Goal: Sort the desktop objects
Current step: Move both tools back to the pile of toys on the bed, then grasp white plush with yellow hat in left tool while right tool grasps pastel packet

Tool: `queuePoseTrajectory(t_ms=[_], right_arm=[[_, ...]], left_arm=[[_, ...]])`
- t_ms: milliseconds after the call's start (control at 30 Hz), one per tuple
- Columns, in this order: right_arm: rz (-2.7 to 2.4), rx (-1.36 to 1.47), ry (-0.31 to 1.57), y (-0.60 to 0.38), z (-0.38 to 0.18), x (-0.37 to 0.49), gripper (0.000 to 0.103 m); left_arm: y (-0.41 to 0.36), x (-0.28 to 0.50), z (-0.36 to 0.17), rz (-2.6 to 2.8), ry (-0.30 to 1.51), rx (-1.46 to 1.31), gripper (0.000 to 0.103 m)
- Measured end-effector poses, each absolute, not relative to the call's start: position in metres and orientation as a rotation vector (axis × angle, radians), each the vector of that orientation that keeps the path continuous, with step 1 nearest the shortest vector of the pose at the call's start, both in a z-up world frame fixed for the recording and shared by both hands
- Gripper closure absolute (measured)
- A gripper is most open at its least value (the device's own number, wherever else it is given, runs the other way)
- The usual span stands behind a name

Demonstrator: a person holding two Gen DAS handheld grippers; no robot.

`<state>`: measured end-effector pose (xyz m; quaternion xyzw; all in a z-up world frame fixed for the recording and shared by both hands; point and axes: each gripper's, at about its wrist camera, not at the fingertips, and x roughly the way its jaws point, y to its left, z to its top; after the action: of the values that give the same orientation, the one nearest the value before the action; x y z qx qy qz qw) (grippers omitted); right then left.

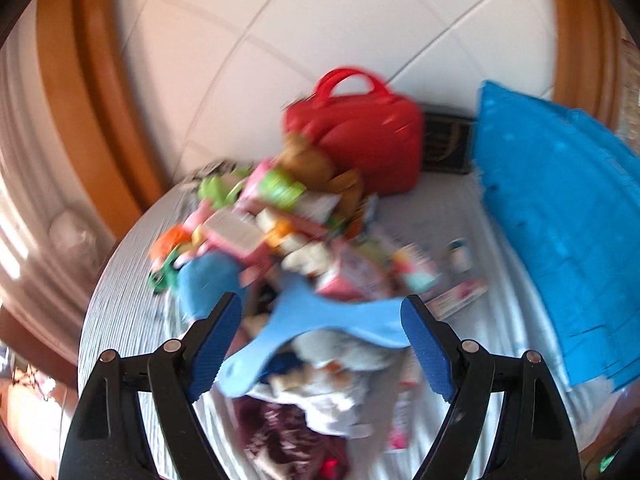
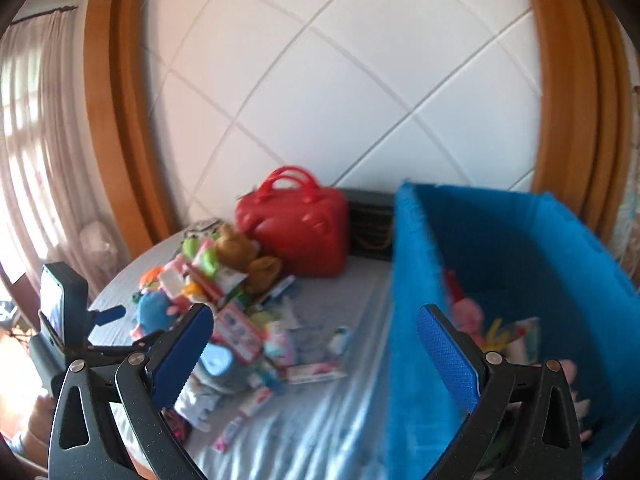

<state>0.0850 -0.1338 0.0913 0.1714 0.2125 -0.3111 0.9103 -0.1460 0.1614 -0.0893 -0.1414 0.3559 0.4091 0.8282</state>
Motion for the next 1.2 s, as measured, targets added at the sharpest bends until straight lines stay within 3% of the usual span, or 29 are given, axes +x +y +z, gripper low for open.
queuePoseTrajectory(t_ms=[433,867,1033,1200], right_arm=[[-0.716,0.508,0.69,-0.178,-0.027,0.189,0.0],[-0.671,0.604,0.825,-0.231,-0.096,0.241,0.0],[-0.614,0.63,0.884,-0.24,-0.126,0.263,0.0],[-0.551,0.669,0.923,-0.24,-0.148,0.283,0.0]], left_arm=[[0.256,-0.181,-0.165,0.941,0.852,-0.457,0.021],[0.319,-0.084,-0.185,0.895,0.879,-0.483,0.021],[0.316,-0.062,-0.194,0.963,0.906,-0.355,0.01],[0.311,-0.082,-0.193,0.94,0.895,-0.479,0.018]])
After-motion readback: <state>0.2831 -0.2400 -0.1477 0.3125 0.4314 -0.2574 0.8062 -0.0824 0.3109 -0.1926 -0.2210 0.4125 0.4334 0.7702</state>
